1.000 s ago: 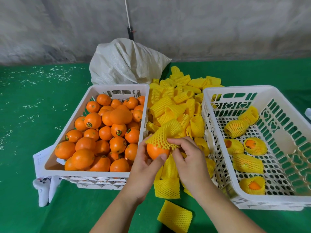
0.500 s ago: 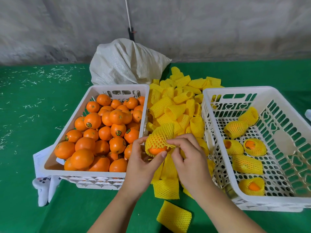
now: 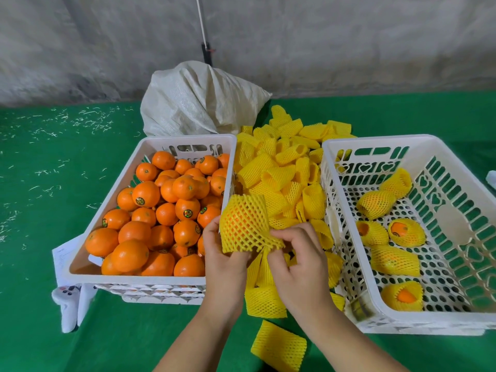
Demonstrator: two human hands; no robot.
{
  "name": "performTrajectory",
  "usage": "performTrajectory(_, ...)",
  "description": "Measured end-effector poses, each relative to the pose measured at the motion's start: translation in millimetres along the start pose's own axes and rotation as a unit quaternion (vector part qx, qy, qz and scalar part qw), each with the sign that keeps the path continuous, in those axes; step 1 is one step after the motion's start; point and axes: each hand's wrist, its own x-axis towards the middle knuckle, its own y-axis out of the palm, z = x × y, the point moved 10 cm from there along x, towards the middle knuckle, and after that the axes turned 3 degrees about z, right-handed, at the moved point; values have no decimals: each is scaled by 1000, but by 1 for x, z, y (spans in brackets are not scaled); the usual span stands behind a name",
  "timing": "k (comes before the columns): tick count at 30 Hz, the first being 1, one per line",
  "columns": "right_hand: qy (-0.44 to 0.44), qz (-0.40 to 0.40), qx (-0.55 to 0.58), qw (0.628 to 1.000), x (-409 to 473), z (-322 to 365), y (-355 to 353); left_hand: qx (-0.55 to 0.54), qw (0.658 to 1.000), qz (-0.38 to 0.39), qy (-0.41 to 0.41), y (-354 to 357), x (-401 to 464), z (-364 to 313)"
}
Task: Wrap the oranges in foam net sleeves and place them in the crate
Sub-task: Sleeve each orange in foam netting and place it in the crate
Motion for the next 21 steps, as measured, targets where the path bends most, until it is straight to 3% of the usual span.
performTrajectory(3, 24, -19, 69, 997, -7, 4, 4, 24, 1000, 0, 6, 5, -2, 1)
performTrajectory(6, 77, 13, 108, 991, -5, -2, 17, 22, 1000, 4, -11, 10, -5, 5)
performTrajectory(12, 7, -32, -8, 999, 3, -5, -3, -21, 998, 2, -54, 11, -3, 19)
performTrajectory(16, 9, 50, 44, 998, -7, -5, 12, -19, 999, -20, -42, 5, -2, 15)
performTrajectory(19, 164, 68, 210, 962, -8, -20, 16, 72, 997, -4, 38, 3, 1, -2)
performTrajectory(21, 239, 128, 256, 928, -9, -26, 36, 141, 987, 44, 62, 17, -1, -5)
